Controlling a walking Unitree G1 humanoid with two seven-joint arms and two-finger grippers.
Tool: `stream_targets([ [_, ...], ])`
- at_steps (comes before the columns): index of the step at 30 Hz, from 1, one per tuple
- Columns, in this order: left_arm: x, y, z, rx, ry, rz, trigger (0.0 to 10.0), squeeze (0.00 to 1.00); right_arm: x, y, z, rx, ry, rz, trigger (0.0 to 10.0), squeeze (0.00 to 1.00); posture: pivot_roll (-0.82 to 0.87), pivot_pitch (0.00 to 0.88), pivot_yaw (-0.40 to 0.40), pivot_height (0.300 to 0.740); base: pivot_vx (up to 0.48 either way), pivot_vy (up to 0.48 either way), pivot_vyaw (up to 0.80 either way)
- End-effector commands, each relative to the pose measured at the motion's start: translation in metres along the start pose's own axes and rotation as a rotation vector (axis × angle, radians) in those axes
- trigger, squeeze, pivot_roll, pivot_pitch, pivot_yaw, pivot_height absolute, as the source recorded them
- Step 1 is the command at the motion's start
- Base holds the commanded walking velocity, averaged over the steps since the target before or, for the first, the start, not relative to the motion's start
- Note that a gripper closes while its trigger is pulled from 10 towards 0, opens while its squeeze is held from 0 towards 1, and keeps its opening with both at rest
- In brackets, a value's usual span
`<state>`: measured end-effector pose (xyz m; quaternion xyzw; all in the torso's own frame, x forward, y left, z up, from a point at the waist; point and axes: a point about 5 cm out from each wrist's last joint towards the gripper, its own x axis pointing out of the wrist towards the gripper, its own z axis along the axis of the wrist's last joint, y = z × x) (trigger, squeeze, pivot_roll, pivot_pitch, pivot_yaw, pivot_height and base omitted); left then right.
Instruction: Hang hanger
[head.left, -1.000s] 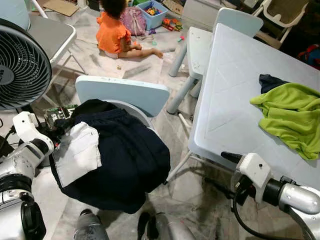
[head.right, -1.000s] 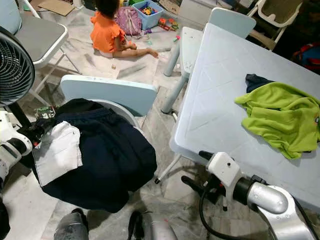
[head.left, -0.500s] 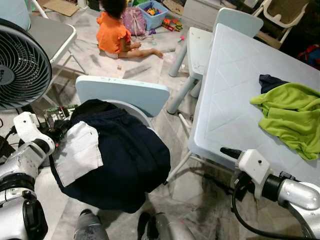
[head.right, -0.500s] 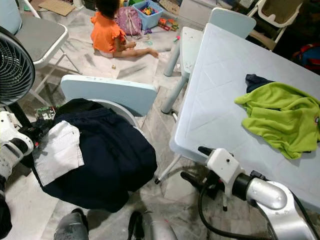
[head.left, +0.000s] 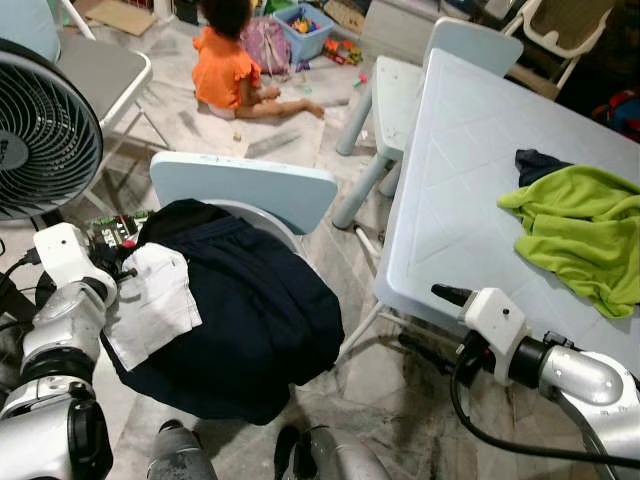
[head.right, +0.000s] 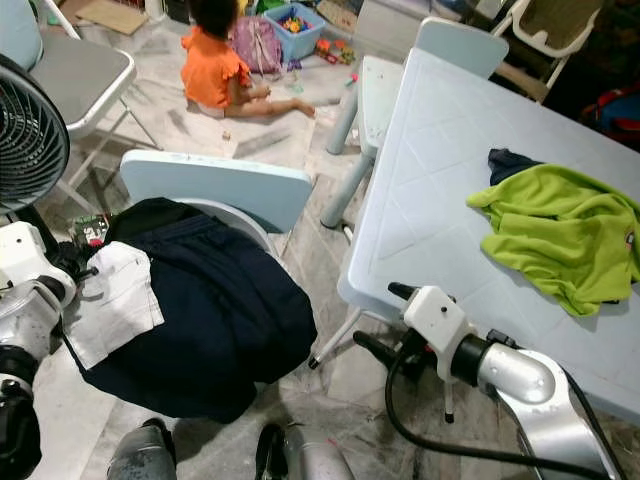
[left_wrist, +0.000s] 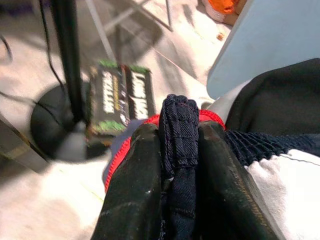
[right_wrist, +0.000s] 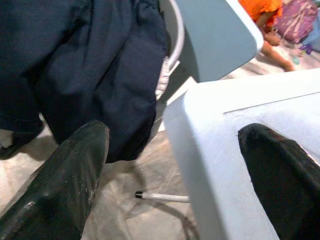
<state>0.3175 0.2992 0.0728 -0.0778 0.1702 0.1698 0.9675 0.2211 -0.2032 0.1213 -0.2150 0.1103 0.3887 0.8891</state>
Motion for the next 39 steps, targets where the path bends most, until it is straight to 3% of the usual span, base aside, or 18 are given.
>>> stream_targets([
  [1, 0.0, -0.007, -0.002, 0.049, -0.01, 0.004, 0.0, 0.0, 0.0, 0.0, -0.004, 0.002, 0.018, -0.003, 10.0, 0.0, -0.21, 0.107, -0.245, 0.74, 0.0, 0.0, 0.0],
  [7, 0.001, -0.02, 0.002, 0.075, -0.053, -0.012, 0.0, 0.0, 0.005, -0.001, -0.004, -0.001, 0.009, -0.006, 10.0, 0.0, -0.2, 0.097, -0.237, 0.74, 0.0, 0.0, 0.0],
  [12, 0.0, -0.037, 0.027, 0.249, -0.247, 0.006, 0.0, 0.0, 0.013, -0.003, -0.004, 0.007, -0.013, -0.024, 10.0, 0.0, -0.18, 0.083, -0.219, 0.74, 0.0, 0.0, 0.0],
  [16, -0.009, -0.07, 0.039, 0.379, -0.39, -0.112, 0.0, 0.0, 0.023, -0.005, -0.002, 0.015, -0.047, -0.057, 10.0, 0.0, -0.14, 0.07, -0.2, 0.74, 0.0, 0.0, 0.0],
  [21, -0.02, -0.096, 0.028, 0.424, -0.418, -0.265, 0.0, 0.0, 0.034, -0.004, 0.0, 0.03, -0.076, -0.081, 10.0, 0.0, -0.11, 0.057, -0.178, 0.74, 0.0, 0.0, 0.0],
  [24, -0.036, -0.113, 0.002, 0.472, -0.4, -0.406, 0.0, 0.0, 0.043, -0.004, 0.002, 0.043, -0.109, -0.126, 10.0, 0.0, -0.08, 0.046, -0.159, 0.74, 0.0, 0.0, 0.0],
  [27, -0.041, -0.116, -0.014, 0.437, -0.334, -0.449, 0.0, 0.0, 0.046, -0.003, 0.003, 0.053, -0.117, -0.139, 10.0, 0.0, -0.07, 0.043, -0.149, 0.74, 0.0, 0.0, 0.0],
  [29, -0.047, -0.114, -0.035, 0.354, -0.203, -0.457, 0.0, 0.0, 0.051, -0.002, 0.003, 0.053, -0.126, -0.142, 10.0, 0.0, -0.06, 0.041, -0.141, 0.74, 0.0, 0.0, 0.0],
  [30, -0.05, -0.11, -0.053, 0.281, -0.079, -0.436, 0.0, 0.0, 0.054, -0.001, 0.004, 0.051, -0.132, -0.14, 10.0, 0.0, -0.06, 0.04, -0.14, 0.74, 0.0, 0.0, 0.0],
  [31, -0.051, -0.106, -0.061, 0.249, -0.022, -0.41, 4.6, 0.0, 0.055, 0.0, 0.004, 0.051, -0.135, -0.138, 10.0, 0.0, -0.05, 0.04, -0.141, 0.74, 0.0, 0.0, 0.0],
  [32, -0.051, -0.106, -0.061, 0.249, -0.022, -0.41, 4.6, 0.0, 0.055, 0.0, 0.004, 0.051, -0.135, -0.138, 10.0, 0.0, -0.05, 0.04, -0.141, 0.74, 0.0, 0.0, 0.0],
  [33, -0.052, -0.101, -0.069, 0.219, 0.026, -0.38, 5.7, 0.0, 0.056, 0.0, 0.005, 0.05, -0.139, -0.137, 10.0, 0.0, -0.05, 0.04, -0.143, 0.74, 0.0, 0.0, 0.0],
  [34, -0.052, -0.096, -0.073, 0.192, 0.052, -0.354, 7.7, 0.0, 0.056, 0.0, 0.005, 0.048, -0.141, -0.137, 10.0, 0.0, -0.05, 0.039, -0.144, 0.74, 0.0, 0.0, 0.0],
  [35, -0.052, -0.093, -0.074, 0.17, 0.07, -0.337, 8.9, 0.0, 0.056, -0.001, 0.004, 0.048, -0.14, -0.136, 10.0, 0.0, -0.05, 0.038, -0.147, 0.74, 0.0, 0.0, 0.0],
  [37, -0.05, -0.082, -0.077, 0.101, 0.113, -0.282, 10.0, 0.0, 0.056, -0.002, 0.004, 0.046, -0.139, -0.135, 10.0, 0.0, -0.05, 0.038, -0.147, 0.74, 0.0, 0.0, 0.0],
  [39, -0.049, -0.075, -0.079, 0.067, 0.142, -0.257, 10.0, 0.0, 0.057, -0.003, 0.004, 0.044, -0.139, -0.131, 10.0, 0.0, -0.04, 0.038, -0.152, 0.74, 0.0, 0.0, 0.0],
])
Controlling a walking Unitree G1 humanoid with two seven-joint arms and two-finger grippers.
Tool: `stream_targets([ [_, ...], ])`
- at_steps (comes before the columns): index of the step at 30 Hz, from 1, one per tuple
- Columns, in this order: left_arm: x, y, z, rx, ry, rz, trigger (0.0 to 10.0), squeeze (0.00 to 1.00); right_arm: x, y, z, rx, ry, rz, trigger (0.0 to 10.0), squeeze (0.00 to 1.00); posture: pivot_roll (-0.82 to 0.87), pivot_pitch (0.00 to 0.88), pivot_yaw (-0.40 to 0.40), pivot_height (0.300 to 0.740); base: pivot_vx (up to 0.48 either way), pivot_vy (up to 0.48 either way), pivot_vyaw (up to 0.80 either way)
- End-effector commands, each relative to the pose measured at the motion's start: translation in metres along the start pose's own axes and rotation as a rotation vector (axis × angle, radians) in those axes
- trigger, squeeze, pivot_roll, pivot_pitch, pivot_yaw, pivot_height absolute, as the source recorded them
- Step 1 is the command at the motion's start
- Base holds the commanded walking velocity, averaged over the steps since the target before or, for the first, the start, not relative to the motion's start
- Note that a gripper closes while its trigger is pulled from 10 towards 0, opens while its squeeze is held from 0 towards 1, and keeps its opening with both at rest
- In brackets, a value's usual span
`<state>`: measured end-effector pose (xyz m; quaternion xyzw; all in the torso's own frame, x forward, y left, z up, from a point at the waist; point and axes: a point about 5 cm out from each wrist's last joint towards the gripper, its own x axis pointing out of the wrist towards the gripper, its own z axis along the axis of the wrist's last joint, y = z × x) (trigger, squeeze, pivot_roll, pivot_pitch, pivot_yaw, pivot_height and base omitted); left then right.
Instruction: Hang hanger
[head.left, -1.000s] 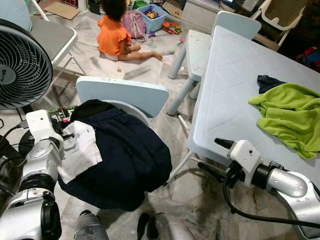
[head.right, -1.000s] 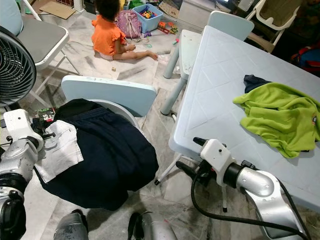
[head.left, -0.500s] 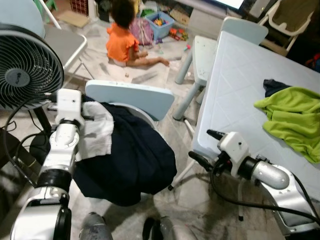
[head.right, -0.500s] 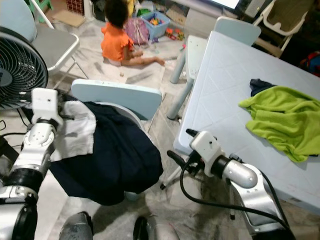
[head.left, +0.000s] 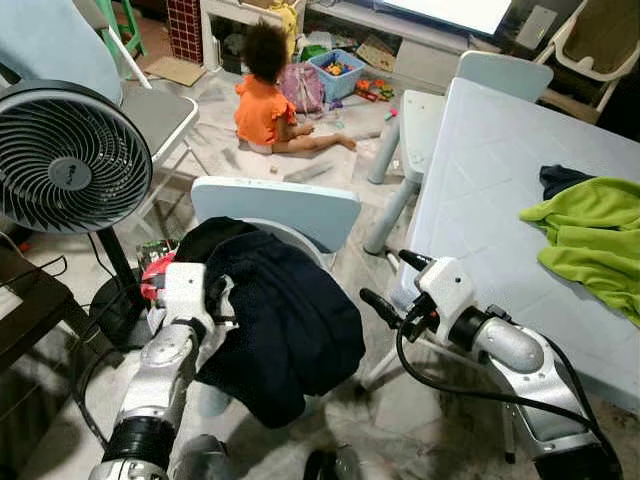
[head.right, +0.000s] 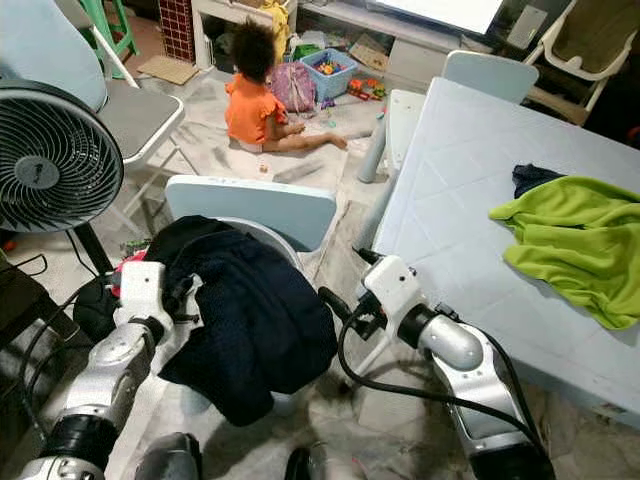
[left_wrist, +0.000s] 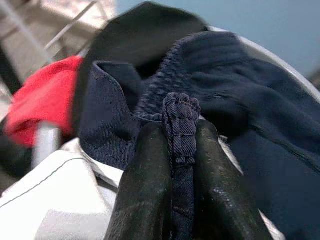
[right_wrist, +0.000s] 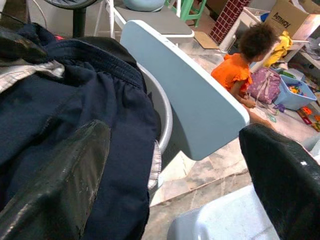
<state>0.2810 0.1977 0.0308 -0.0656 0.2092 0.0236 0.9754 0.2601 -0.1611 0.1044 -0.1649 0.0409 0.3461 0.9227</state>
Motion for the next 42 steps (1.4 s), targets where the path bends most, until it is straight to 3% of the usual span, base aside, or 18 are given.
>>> stream_targets([
  [1, -0.001, 0.006, -0.009, -0.046, 0.064, 0.026, 10.0, 0.0, -0.002, -0.006, -0.001, -0.018, 0.011, -0.005, 10.0, 0.0, -0.04, 0.038, -0.154, 0.74, 0.0, 0.0, 0.0],
  [2, -0.003, 0.007, -0.01, -0.053, 0.075, 0.03, 10.0, 0.01, -0.001, -0.006, -0.001, -0.02, 0.009, -0.003, 10.0, 0.0, -0.04, 0.039, -0.155, 0.74, 0.0, 0.0, 0.0],
  [3, -0.004, 0.009, -0.01, -0.065, 0.084, 0.03, 10.0, 0.21, 0.0, -0.006, -0.001, -0.021, 0.008, -0.002, 10.0, 0.0, -0.04, 0.039, -0.156, 0.74, 0.0, 0.0, 0.0],
  [4, -0.006, 0.014, -0.011, -0.082, 0.1, 0.044, 10.0, 1.0, 0.002, -0.006, 0.0, -0.021, 0.004, 0.002, 10.0, 0.0, -0.04, 0.04, -0.157, 0.74, 0.0, 0.0, 0.0],
  [10, -0.009, 0.019, -0.01, -0.114, 0.124, 0.081, 10.0, 1.0, 0.003, -0.005, 0.001, -0.024, -0.001, 0.007, 10.0, 0.0, -0.04, 0.04, -0.158, 0.74, 0.0, 0.0, 0.0],
  [20, -0.025, 0.028, 0.006, -0.142, 0.063, 0.219, 10.0, 1.0, 0.005, -0.007, 0.0, -0.029, 0.003, 0.018, 10.0, 0.0, -0.04, 0.04, -0.158, 0.74, 0.0, 0.0, 0.0],
  [21, -0.025, 0.028, 0.006, -0.142, 0.063, 0.219, 10.0, 1.0, 0.005, -0.007, 0.0, -0.029, 0.003, 0.018, 10.0, 0.0, -0.04, 0.04, -0.158, 0.74, 0.0, 0.0, 0.0],
  [23, -0.028, 0.023, 0.004, -0.221, 0.109, 0.181, 10.0, 1.0, 0.008, -0.005, 0.0, -0.028, -0.001, 0.028, 10.0, 0.0, -0.02, 0.047, -0.161, 0.74, 0.0, 0.0, 0.0],
  [27, -0.03, 0.026, -0.002, -0.219, 0.178, 0.155, 10.0, 1.0, 0.01, -0.003, 0.0, -0.031, -0.004, 0.035, 10.0, 0.0, -0.02, 0.048, -0.158, 0.74, 0.0, 0.0, 0.0],
  [30, -0.032, 0.031, -0.001, -0.214, 0.175, 0.16, 10.0, 1.0, 0.01, -0.003, 0.0, -0.029, -0.004, 0.033, 10.0, 0.0, -0.02, 0.048, -0.154, 0.74, 0.0, 0.0, 0.0],
  [31, -0.032, 0.033, 0.001, -0.216, 0.175, 0.156, 10.0, 0.91, 0.01, -0.003, -0.001, -0.028, -0.002, 0.033, 10.0, 0.0, -0.02, 0.049, -0.153, 0.74, 0.0, 0.0, 0.0],
  [32, -0.032, 0.035, 0.001, -0.217, 0.176, 0.153, 10.0, 0.91, 0.009, -0.003, -0.001, -0.027, -0.002, 0.032, 10.0, 0.0, -0.02, 0.049, -0.153, 0.74, 0.0, 0.0, 0.0],
  [33, -0.031, 0.037, 0.002, -0.216, 0.179, 0.152, 10.0, 0.74, 0.009, -0.002, -0.002, -0.027, -0.001, 0.032, 10.0, 0.0, -0.02, 0.049, -0.153, 0.74, 0.0, 0.0, 0.0],
  [34, -0.03, 0.038, 0.003, -0.22, 0.181, 0.144, 10.0, 0.2, 0.009, -0.002, -0.002, -0.027, 0.0, 0.033, 10.0, 0.0, -0.02, 0.049, -0.153, 0.74, 0.0, 0.0, 0.0],
  [35, -0.028, 0.04, 0.007, -0.219, 0.181, 0.128, 6.0, 0.0, 0.008, -0.001, -0.003, -0.027, 0.001, 0.035, 10.0, 0.0, -0.03, 0.048, -0.153, 0.74, 0.0, 0.0, 0.0],
  [36, -0.027, 0.041, 0.01, -0.221, 0.18, 0.123, 2.1, 0.0, 0.008, 0.0, -0.003, -0.028, 0.003, 0.036, 10.0, 0.0, -0.03, 0.048, -0.153, 0.74, 0.0, 0.0, 0.0],
  [37, -0.026, 0.042, 0.012, -0.227, 0.182, 0.118, 0.0, 0.0, 0.009, 0.0, -0.003, -0.03, 0.004, 0.036, 10.0, 0.0, -0.03, 0.045, -0.151, 0.74, 0.0, 0.0, 0.0],
  [42, -0.025, 0.044, 0.017, -0.223, 0.183, 0.107, 0.0, 0.0, 0.009, 0.0, -0.003, -0.032, 0.003, 0.034, 10.0, 0.0, -0.03, 0.045, -0.151, 0.74, 0.0, 0.0, 0.0],
])
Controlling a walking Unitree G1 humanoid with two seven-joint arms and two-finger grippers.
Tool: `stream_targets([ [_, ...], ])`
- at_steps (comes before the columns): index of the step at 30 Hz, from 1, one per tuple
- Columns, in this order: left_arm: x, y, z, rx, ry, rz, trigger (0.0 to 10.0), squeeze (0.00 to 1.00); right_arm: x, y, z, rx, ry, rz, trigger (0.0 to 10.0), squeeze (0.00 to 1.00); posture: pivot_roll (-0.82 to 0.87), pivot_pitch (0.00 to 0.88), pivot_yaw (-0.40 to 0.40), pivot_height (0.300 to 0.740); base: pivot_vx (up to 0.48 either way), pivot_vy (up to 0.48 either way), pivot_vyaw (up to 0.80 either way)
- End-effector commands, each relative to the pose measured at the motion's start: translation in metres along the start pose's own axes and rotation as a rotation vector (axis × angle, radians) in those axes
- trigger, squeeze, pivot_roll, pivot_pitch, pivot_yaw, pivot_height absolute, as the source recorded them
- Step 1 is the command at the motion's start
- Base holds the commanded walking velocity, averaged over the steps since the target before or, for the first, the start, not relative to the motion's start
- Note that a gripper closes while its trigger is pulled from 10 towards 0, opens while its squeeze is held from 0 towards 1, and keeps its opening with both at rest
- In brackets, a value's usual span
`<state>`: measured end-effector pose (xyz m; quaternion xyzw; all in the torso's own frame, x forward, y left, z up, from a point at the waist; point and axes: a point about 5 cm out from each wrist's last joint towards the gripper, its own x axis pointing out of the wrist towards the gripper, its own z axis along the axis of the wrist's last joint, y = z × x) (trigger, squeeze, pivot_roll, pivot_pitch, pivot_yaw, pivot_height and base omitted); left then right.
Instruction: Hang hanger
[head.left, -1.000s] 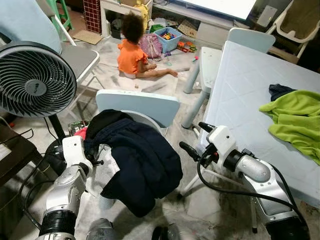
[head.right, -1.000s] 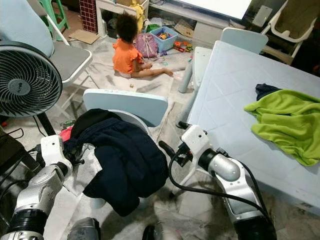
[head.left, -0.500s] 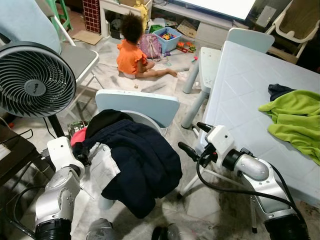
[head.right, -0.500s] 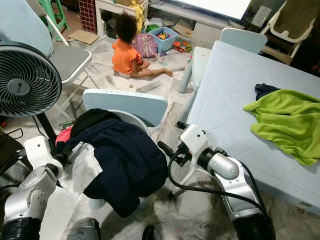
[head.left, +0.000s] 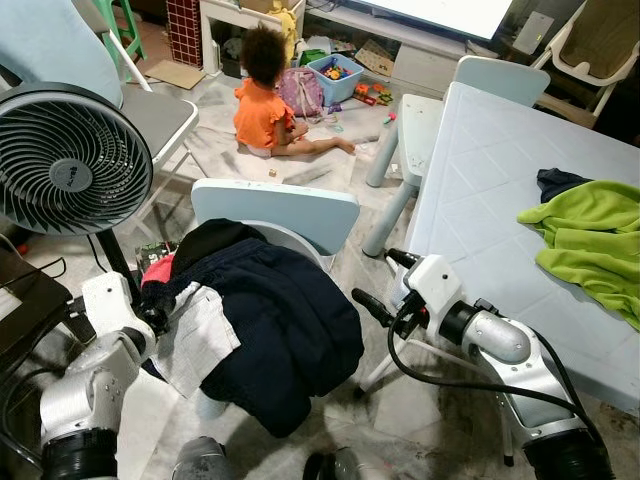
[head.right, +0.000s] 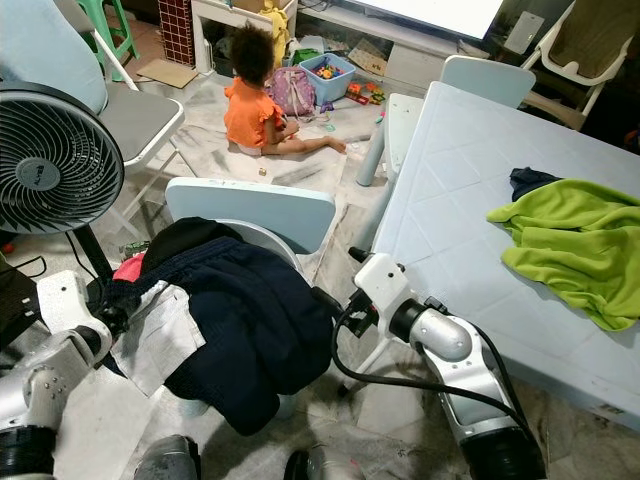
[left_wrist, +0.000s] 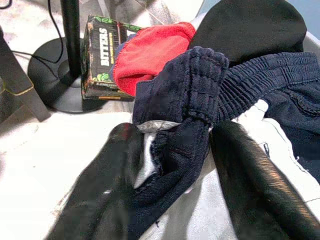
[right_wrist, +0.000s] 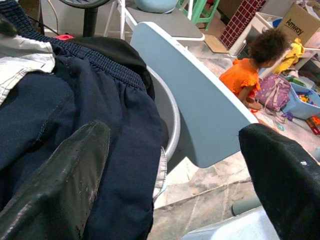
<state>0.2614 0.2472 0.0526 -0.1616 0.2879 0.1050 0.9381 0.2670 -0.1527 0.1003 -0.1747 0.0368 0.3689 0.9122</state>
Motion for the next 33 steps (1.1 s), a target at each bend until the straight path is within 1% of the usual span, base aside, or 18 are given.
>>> stream_targets([
  [1, 0.001, -0.003, -0.001, 0.009, 0.023, -0.027, 0.0, 0.0, -0.002, -0.003, -0.003, -0.006, 0.012, -0.014, 10.0, 0.0, -0.03, 0.041, -0.148, 0.74, 0.0, 0.0, 0.0],
  [6, 0.001, 0.0, 0.004, 0.006, 0.024, -0.03, 0.0, 0.0, -0.001, -0.002, -0.004, -0.006, 0.015, -0.013, 10.0, 0.0, -0.02, 0.04, -0.146, 0.74, 0.0, 0.0, 0.0],
  [7, 0.001, 0.004, 0.005, 0.008, 0.024, -0.022, 0.0, 0.0, -0.001, -0.001, -0.004, -0.005, 0.014, -0.013, 10.0, 0.0, -0.02, 0.039, -0.144, 0.74, 0.0, 0.0, 0.0],
  [12, 0.0, 0.005, 0.006, 0.02, 0.03, -0.03, 0.0, 0.0, 0.0, -0.001, -0.004, -0.005, 0.015, -0.013, 10.0, 0.0, -0.02, 0.039, -0.143, 0.74, 0.0, 0.0, 0.0],
  [13, 0.0, 0.005, 0.006, 0.023, 0.033, -0.031, 2.0, 0.0, 0.0, -0.001, -0.004, -0.005, 0.015, -0.014, 10.0, 0.0, -0.02, 0.039, -0.143, 0.74, 0.0, 0.0, 0.0],
  [14, 0.0, 0.006, 0.006, 0.024, 0.037, -0.03, 4.6, 0.0, 0.0, -0.001, -0.004, -0.005, 0.015, -0.013, 10.0, 0.0, -0.02, 0.039, -0.143, 0.74, 0.0, 0.0, 0.0],
  [15, 0.0, 0.006, 0.006, 0.024, 0.041, -0.031, 10.0, 0.0, 0.0, -0.001, -0.004, -0.006, 0.016, -0.013, 10.0, 0.0, -0.02, 0.039, -0.143, 0.74, 0.0, 0.0, 0.0],
  [16, 0.0, 0.006, 0.006, 0.019, 0.044, -0.038, 10.0, 0.0, 0.0, -0.001, -0.004, -0.005, 0.016, -0.013, 10.0, 0.0, -0.02, 0.039, -0.143, 0.74, 0.0, 0.0, 0.0],
  [17, 0.0, 0.006, 0.005, 0.017, 0.049, -0.045, 10.0, 1.0, 0.0, -0.001, -0.004, -0.006, 0.016, -0.012, 10.0, 0.0, -0.02, 0.039, -0.143, 0.74, 0.0, 0.0, 0.0],
  [20, 0.001, 0.006, 0.005, 0.018, 0.06, -0.065, 10.0, 1.0, -0.001, -0.001, -0.005, -0.006, 0.016, -0.013, 10.0, 0.0, -0.02, 0.038, -0.14, 0.74, 0.0, 0.0, 0.0],
  [26, 0.002, 0.01, 0.005, 0.029, 0.076, -0.065, 10.0, 1.0, -0.002, -0.001, -0.006, -0.007, 0.02, -0.014, 10.0, 0.0, -0.03, 0.037, -0.142, 0.74, 0.0, 0.0, 0.0],
  [28, 0.003, 0.012, 0.006, 0.036, 0.083, -0.068, 10.0, 0.73, -0.002, -0.002, -0.006, -0.009, 0.022, -0.015, 10.0, 0.0, -0.03, 0.037, -0.143, 0.74, 0.0, 0.0, 0.0],
  [29, 0.004, 0.012, 0.007, 0.037, 0.084, -0.07, 10.0, 0.29, -0.002, -0.003, -0.006, -0.01, 0.022, -0.015, 10.0, 0.0, -0.03, 0.036, -0.143, 0.74, 0.0, 0.0, 0.0],
  [30, 0.004, 0.013, 0.008, 0.038, 0.085, -0.071, 10.0, 0.29, -0.002, -0.003, -0.006, -0.01, 0.022, -0.015, 10.0, 0.0, -0.03, 0.036, -0.143, 0.74, 0.0, 0.0, 0.0],
  [31, 0.004, 0.014, 0.009, 0.039, 0.085, -0.072, 10.0, 0.0, -0.002, -0.003, -0.006, -0.011, 0.023, -0.015, 10.0, 0.0, -0.03, 0.036, -0.143, 0.74, 0.0, 0.0, 0.0],
  [33, 0.005, 0.015, 0.013, 0.043, 0.083, -0.079, 10.0, 0.0, -0.002, -0.003, -0.006, -0.012, 0.023, -0.014, 10.0, 0.0, -0.03, 0.035, -0.143, 0.74, 0.0, 0.0, 0.0],
])
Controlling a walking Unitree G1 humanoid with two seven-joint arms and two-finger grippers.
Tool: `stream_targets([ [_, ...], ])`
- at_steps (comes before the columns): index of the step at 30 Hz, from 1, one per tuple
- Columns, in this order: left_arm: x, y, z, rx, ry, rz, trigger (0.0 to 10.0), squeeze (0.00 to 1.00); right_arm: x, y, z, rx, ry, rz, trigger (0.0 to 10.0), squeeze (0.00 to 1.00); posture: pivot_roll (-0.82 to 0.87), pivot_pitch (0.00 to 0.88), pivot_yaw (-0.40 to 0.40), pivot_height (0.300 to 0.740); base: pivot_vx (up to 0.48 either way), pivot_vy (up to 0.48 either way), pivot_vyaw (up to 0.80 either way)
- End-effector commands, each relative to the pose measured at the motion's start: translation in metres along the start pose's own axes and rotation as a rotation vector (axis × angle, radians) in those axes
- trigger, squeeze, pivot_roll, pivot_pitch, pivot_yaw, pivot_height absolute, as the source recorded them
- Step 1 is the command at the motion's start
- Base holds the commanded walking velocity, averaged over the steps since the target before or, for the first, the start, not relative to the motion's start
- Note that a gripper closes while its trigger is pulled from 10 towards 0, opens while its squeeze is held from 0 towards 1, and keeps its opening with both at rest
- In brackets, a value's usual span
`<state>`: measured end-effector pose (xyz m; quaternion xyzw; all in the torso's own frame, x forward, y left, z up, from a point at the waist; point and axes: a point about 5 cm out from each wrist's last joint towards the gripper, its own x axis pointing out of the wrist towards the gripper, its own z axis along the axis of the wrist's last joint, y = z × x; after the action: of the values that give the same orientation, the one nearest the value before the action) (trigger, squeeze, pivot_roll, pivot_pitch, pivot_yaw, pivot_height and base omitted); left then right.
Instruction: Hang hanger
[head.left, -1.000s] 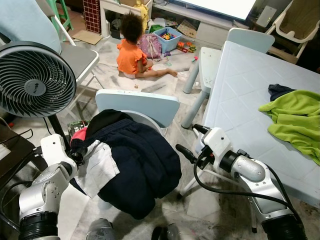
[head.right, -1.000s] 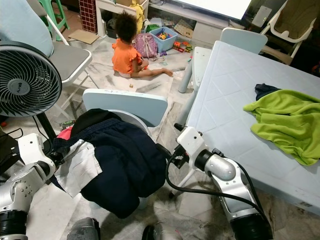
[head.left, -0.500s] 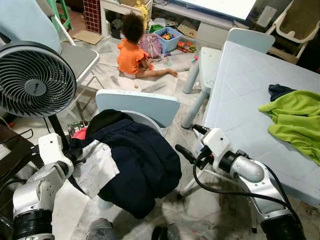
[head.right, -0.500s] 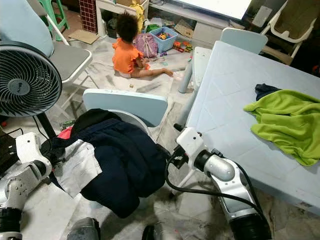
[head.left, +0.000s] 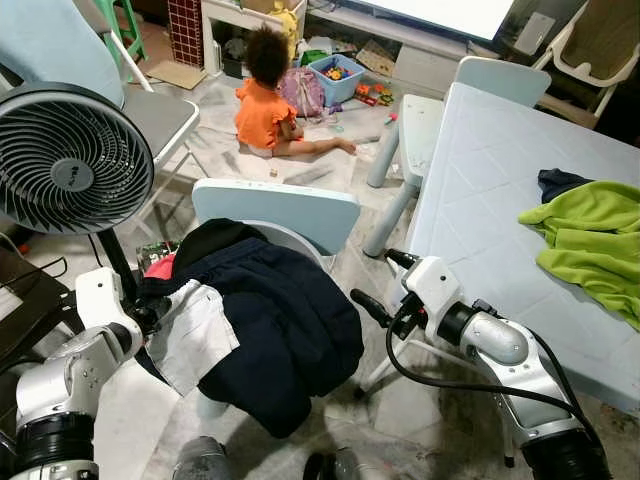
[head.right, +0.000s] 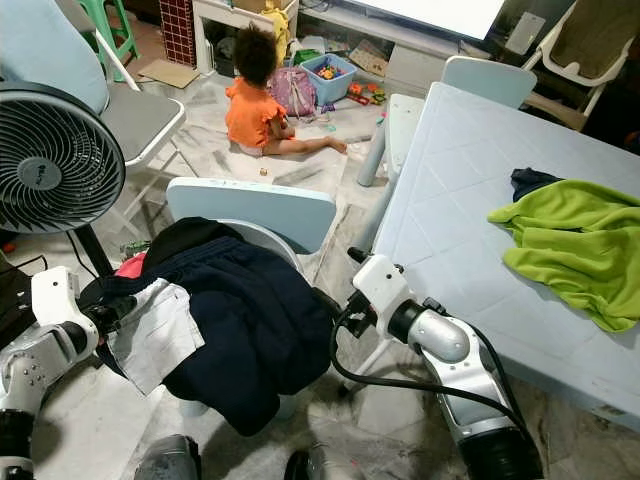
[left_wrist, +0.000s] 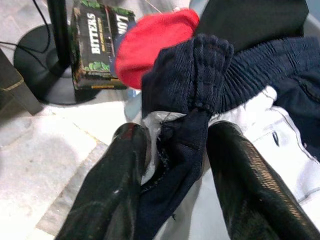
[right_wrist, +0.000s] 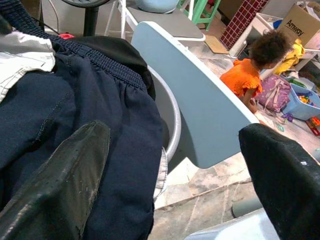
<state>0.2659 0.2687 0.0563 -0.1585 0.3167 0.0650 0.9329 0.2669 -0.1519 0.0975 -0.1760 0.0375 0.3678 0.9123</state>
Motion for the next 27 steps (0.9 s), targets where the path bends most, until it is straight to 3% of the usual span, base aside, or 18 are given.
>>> stream_targets([
  [1, 0.001, -0.003, 0.0, 0.01, 0.013, -0.016, 10.0, 0.0, -0.003, -0.004, -0.003, -0.01, 0.02, -0.012, 10.0, 0.0, -0.03, 0.035, -0.143, 0.74, 0.0, 0.0, 0.0],
  [25, 0.011, 0.011, 0.017, 0.03, 0.03, -0.057, 10.0, 0.0, -0.005, -0.005, -0.004, -0.013, 0.024, -0.016, 10.0, 0.0, -0.04, 0.036, -0.143, 0.74, 0.0, 0.0, 0.0],
  [26, 0.012, 0.012, 0.019, 0.032, 0.028, -0.062, 3.8, 0.0, -0.005, -0.005, -0.004, -0.013, 0.025, -0.016, 10.0, 0.0, -0.05, 0.035, -0.142, 0.74, 0.0, 0.0, 0.0],
  [27, 0.012, 0.012, 0.019, 0.032, 0.028, -0.062, 3.8, 0.0, -0.005, -0.005, -0.004, -0.013, 0.025, -0.016, 10.0, 0.0, -0.05, 0.035, -0.142, 0.74, 0.0, 0.0, 0.0],
])
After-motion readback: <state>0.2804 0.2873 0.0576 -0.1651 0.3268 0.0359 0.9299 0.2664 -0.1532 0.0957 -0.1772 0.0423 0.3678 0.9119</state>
